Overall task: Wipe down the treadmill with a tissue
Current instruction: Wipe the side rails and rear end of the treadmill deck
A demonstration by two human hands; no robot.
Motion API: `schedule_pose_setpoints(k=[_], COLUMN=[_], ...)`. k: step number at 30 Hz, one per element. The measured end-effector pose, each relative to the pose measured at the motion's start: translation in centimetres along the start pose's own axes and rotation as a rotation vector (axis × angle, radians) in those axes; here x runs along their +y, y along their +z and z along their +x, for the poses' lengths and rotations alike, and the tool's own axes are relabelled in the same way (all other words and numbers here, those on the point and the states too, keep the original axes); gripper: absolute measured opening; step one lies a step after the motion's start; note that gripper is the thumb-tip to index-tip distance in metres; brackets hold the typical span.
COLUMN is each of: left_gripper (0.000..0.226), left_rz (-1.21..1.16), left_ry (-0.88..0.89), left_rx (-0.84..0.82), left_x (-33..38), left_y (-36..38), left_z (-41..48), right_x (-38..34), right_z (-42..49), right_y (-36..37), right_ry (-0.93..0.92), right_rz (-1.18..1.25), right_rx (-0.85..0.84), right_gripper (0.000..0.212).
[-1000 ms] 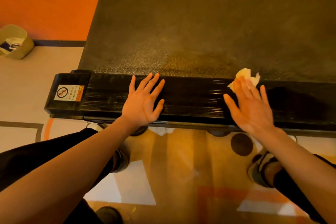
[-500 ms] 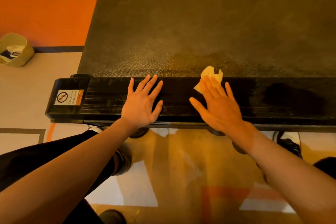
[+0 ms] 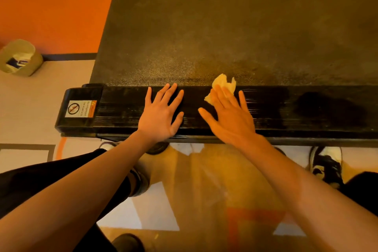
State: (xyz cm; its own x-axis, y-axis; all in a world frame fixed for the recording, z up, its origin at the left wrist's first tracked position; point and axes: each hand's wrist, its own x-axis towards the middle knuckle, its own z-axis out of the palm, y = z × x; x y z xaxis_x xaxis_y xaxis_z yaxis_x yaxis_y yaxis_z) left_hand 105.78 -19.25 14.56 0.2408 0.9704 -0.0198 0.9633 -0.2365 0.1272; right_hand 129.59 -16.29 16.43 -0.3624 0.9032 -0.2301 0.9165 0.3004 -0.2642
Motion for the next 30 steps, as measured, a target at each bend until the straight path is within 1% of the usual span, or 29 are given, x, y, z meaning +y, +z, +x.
schedule_pose_setpoints(k=[3,5,8,11,15,16,20,22,25,30], left_gripper=[0.069,0.072,0.074,0.072,0.074,0.074,0.075,0.077,0.076,0.078], left_rz=[-0.011,-0.022,-0.026,-0.023,0.009,0.02,0.024,0.052,0.066,0.069], left_ry=[-0.016,-0.046,-0.101,-0.048,0.018,0.026,0.026,0.023,0.016,-0.001], left_rx=[-0.028,-0.05,-0.055,-0.066,-0.088,-0.083,-0.1,-0.11,-0.09,-0.079], left_x=[0.1,0.6,2.7,6.0,9.9,10.7,13.0,13.2,13.3,13.8], left_y=[-0.4,-0.7,-0.8,-0.5,0.1,0.3,1.1,1.5,1.6,1.5], left_z=[0.0,0.3,1.2,2.5,4.7,5.1,5.9,5.9,5.9,5.8], right_x=[7.5,10.1,9.7,9.2,10.7,11.0,11.4,11.6,11.7,10.8], right_z=[-1.7,-2.7,-2.9,-2.3,-2.0,-1.9,-2.3,-2.5,-2.7,-2.6], right_y=[-0.9,-1.5,-1.3,-1.3,-1.6,-1.7,-2.0,-2.1,-2.2,-2.1], right_ry=[0.093,0.112,0.108,0.116,0.087,0.069,0.02,0.003,-0.008,-0.065], right_rz=[-0.022,-0.055,-0.034,0.037,0.082,0.069,-0.035,-0.044,-0.037,0.03], right_rx=[0.091,0.11,0.159,0.24,0.275,0.272,0.129,0.097,0.058,0.03], right_gripper=[0.093,0.091,0.094,0.095,0.077,0.077,0.096,0.1,0.101,0.095])
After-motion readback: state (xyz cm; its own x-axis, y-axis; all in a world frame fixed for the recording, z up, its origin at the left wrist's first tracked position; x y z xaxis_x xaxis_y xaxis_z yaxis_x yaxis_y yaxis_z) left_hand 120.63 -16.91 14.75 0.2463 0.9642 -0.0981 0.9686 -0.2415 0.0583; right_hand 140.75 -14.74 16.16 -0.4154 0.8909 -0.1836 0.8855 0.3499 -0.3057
